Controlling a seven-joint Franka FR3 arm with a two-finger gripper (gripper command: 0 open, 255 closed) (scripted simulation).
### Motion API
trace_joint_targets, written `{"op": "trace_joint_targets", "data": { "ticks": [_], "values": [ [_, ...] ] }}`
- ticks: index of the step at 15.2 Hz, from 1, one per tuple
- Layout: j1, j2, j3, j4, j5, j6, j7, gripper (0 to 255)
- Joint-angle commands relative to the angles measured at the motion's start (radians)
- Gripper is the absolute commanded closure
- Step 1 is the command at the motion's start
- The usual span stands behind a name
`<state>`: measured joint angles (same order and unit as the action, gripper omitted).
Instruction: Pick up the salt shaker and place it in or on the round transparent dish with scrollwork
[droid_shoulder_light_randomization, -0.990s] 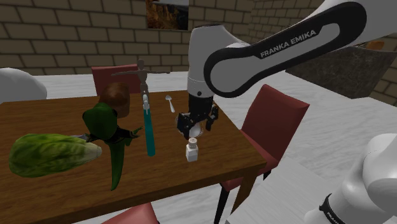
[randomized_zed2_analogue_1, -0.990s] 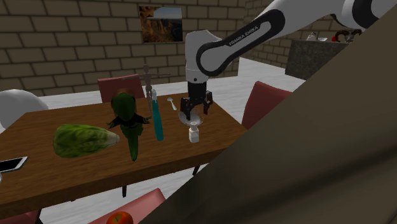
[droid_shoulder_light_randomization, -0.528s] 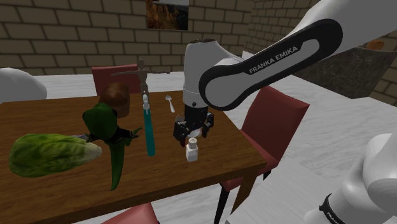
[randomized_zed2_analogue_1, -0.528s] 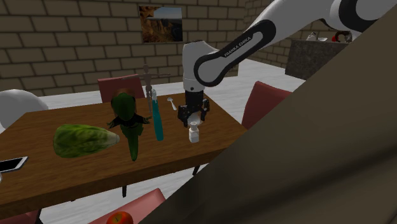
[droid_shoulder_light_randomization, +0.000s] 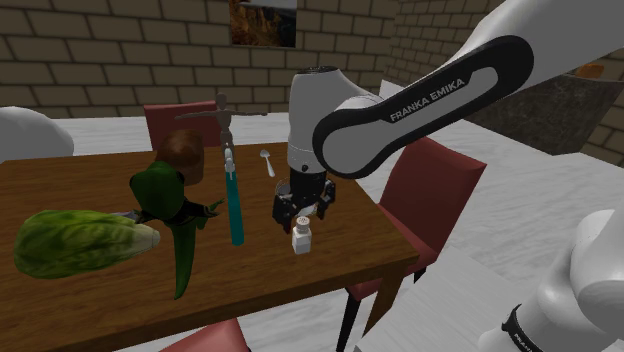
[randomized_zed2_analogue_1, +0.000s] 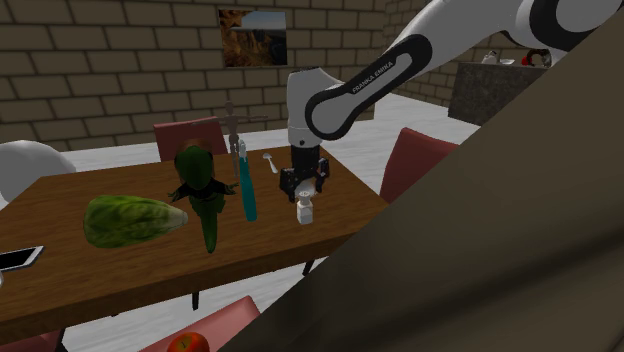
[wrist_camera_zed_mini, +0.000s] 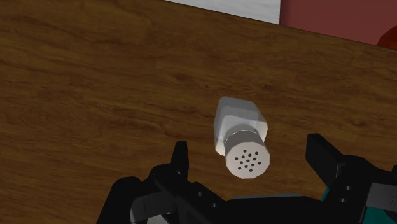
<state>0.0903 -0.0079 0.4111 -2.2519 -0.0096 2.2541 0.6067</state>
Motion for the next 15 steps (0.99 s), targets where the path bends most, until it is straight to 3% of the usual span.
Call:
{"op": "trace_joint_targets", "data": {
  "ticks": [1, 10, 15],
  "values": [
    [0.0, 0.0, 0.0, 0.0, 0.0, 0.0, 0.0, 255],
    [0.0, 0.0, 0.0, 0.0, 0.0, 0.0, 0.0, 255],
    [-0.001, -0.037, -0.002, 0.033, 0.019, -0.067, -0.014, 255]
  ]
}}
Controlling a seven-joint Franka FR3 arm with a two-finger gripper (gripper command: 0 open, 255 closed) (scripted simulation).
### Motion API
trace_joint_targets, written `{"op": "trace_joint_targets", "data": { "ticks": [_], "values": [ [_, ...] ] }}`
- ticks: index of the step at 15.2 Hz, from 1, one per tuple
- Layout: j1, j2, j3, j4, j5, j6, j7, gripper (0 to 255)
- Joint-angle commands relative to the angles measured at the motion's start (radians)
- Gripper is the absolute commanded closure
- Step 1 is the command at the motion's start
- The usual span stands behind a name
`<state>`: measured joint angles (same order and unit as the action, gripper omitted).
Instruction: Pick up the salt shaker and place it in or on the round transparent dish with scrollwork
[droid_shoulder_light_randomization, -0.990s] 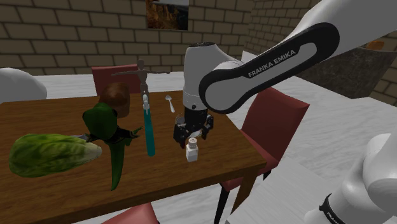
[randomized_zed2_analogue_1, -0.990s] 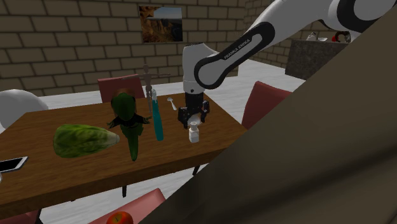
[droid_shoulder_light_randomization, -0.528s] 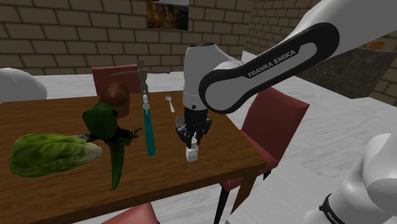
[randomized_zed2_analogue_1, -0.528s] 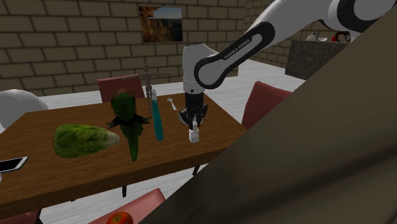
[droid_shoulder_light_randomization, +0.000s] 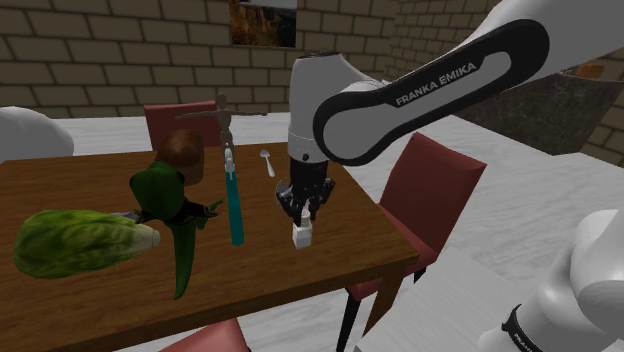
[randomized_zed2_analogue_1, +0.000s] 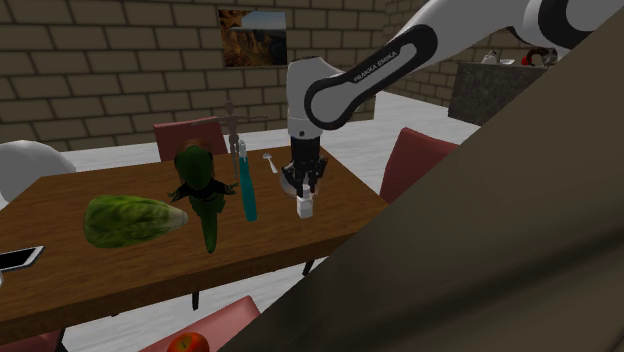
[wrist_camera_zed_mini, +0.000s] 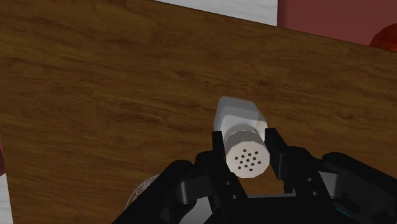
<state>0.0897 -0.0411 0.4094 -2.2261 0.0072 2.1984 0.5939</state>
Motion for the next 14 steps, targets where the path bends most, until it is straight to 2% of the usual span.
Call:
{"op": "trace_joint_targets", "data": {
  "ticks": [1, 14],
  "values": [
    [0.0, -0.011, -0.001, 0.014, 0.005, -0.024, -0.004, 255],
    [-0.002, -0.078, -0.01, 0.126, 0.032, -0.198, -0.026, 255]
  ]
}}
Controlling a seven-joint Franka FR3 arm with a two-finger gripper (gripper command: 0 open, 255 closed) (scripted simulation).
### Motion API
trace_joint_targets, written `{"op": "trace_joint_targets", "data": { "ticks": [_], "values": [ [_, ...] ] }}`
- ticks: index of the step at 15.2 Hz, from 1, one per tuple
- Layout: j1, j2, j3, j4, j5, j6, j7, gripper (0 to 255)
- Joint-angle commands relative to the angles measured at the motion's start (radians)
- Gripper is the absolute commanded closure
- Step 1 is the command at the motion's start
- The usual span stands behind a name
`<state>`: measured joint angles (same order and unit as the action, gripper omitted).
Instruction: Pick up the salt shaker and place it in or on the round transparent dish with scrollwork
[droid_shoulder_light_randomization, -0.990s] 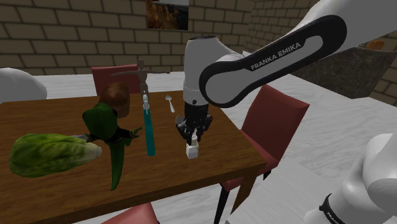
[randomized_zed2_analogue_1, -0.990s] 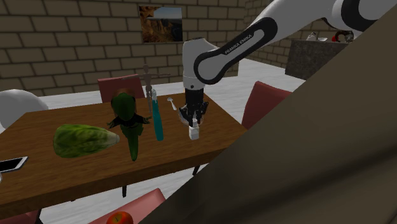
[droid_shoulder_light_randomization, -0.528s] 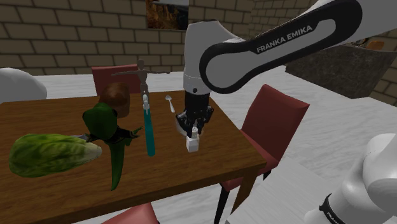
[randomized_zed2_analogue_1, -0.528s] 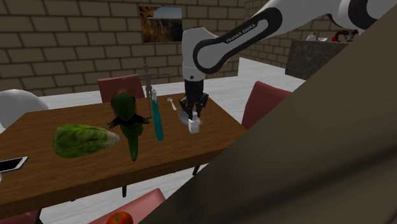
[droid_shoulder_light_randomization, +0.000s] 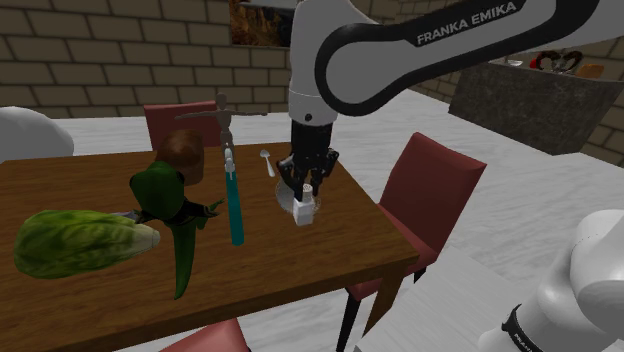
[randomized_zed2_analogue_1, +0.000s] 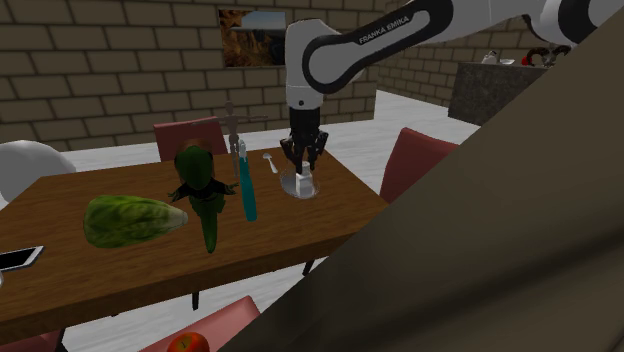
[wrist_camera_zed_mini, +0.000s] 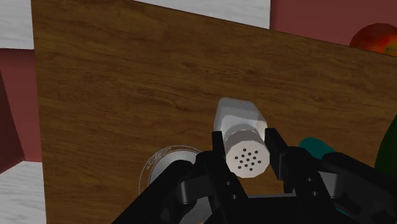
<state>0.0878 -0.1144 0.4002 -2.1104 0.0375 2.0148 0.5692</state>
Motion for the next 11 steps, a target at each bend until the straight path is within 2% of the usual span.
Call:
{"op": "trace_joint_targets", "data": {
  "ticks": [1, 5, 11],
  "values": [
    [0.0, -0.008, -0.002, 0.02, 0.003, -0.028, -0.002, 255],
    [-0.001, -0.017, -0.004, 0.052, 0.006, -0.069, -0.005, 255],
    [-0.051, 0.12, -0.051, 0.246, -0.049, -0.134, -0.08, 255]
  ]
}}
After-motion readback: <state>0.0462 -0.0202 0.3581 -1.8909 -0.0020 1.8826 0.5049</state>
